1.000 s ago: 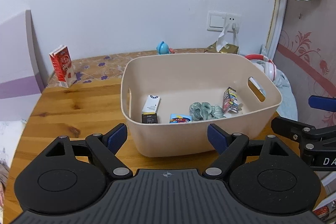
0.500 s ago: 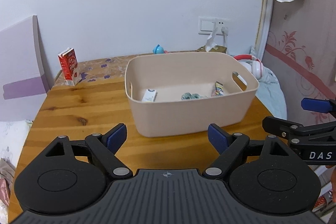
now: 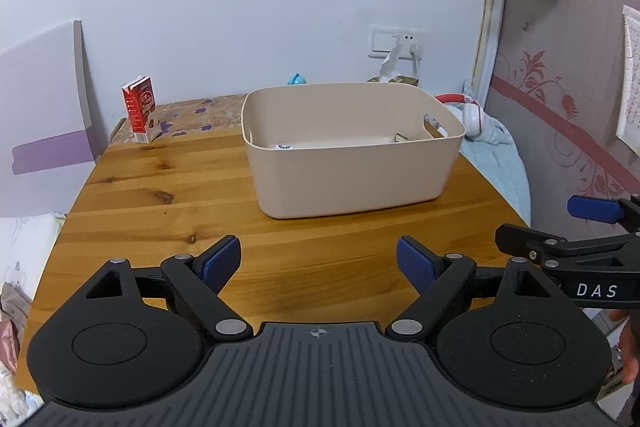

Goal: Organize objects

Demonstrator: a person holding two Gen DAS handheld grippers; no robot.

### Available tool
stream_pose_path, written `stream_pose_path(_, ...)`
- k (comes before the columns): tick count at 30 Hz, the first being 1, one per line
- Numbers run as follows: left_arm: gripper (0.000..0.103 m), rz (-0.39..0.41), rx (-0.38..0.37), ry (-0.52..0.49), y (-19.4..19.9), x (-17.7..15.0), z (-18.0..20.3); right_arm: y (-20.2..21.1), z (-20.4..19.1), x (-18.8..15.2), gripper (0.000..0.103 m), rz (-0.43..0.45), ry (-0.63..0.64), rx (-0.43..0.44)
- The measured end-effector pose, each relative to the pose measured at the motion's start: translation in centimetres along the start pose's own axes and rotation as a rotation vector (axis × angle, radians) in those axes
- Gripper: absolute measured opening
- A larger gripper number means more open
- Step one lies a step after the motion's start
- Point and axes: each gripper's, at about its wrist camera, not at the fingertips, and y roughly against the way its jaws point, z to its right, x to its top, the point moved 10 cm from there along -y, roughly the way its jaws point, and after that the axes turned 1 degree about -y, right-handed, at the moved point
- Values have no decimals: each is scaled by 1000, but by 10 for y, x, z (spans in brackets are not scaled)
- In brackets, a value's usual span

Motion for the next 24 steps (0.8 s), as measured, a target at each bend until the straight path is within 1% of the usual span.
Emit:
stream_pose_path(4,90,2,-2,1,11,-7,1,12,-2,-7,103,7,-7,-5)
stream_pose_path(12,90,2,-18,4,26,-20,1,28,-14,-16,103,5,8,-10)
stream_pose_path(18,91,9,-6,-4,37,-30,1,36,-17,-24,103,1,-11,-4)
stream_pose_path(21,91,15,-3,-4,41,-33,1,38,-18,-28,103,-3,10,-25)
stream_pose_path(24,92,20,4,-11,44,-35,1,40,-20,-28,103,-4,17,-23)
